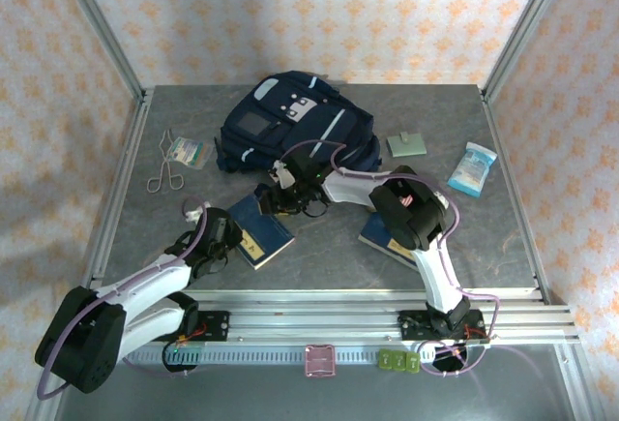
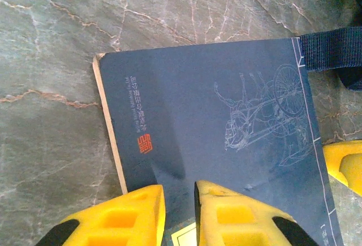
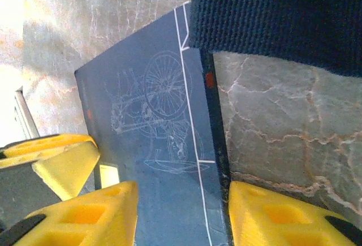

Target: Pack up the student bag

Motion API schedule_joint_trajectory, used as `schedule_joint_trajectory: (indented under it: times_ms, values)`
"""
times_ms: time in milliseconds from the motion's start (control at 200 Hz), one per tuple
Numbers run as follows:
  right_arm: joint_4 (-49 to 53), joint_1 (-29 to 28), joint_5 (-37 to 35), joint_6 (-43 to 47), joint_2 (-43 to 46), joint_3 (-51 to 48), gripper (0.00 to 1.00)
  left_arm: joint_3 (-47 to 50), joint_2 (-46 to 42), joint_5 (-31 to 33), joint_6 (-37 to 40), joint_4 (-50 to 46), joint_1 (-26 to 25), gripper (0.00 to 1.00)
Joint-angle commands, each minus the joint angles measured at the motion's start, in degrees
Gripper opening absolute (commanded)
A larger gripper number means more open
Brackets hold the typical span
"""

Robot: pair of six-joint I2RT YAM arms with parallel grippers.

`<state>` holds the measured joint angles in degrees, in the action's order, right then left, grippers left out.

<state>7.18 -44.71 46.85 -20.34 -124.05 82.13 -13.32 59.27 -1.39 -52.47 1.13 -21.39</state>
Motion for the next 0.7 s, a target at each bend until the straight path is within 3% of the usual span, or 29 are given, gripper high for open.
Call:
schedule_joint_trajectory:
  times_ms: [0, 180, 420, 511, 561, 616, 696]
  values:
    - [-0.81, -2.58, 10.45, 0.84, -2.08, 0.18, 0.39, 2.56, 3.06, -4.58, 0.41, -0.58, -0.65, 0.19]
    - [-9.50, -2.49, 18.76, -0.83, 3.00, -3.58, 0.37, 2.38, 5.88, -5.07, 1.16, 0.79, -0.71, 0.16]
    - [-17.36, -2.38, 22.49, -4.26, 4.54, -7.48, 0.36, 3.21, 6.78, -5.20, 1.05, 2.72, -0.76, 0.12]
    - [-19.59, -2.16, 20.77, -6.25, 4.45, -8.81, 0.35, 3.30, 6.90, -5.39, 1.18, 3.06, -0.75, 0.11]
    - [-10.30, -2.00, 13.50, -3.28, 2.84, -5.06, 0.37, 3.24, 6.84, -5.53, 1.22, 3.01, -0.76, 0.10]
    - [-1.82, -2.02, 10.10, -1.12, 0.79, -1.25, 0.40, 3.21, 6.67, -5.68, 1.40, 3.05, -0.76, 0.10]
    - [-5.89, -1.96, 10.46, -2.81, 1.49, -4.08, 0.41, 3.48, 6.32, -5.76, 1.66, 3.65, -0.74, 0.09]
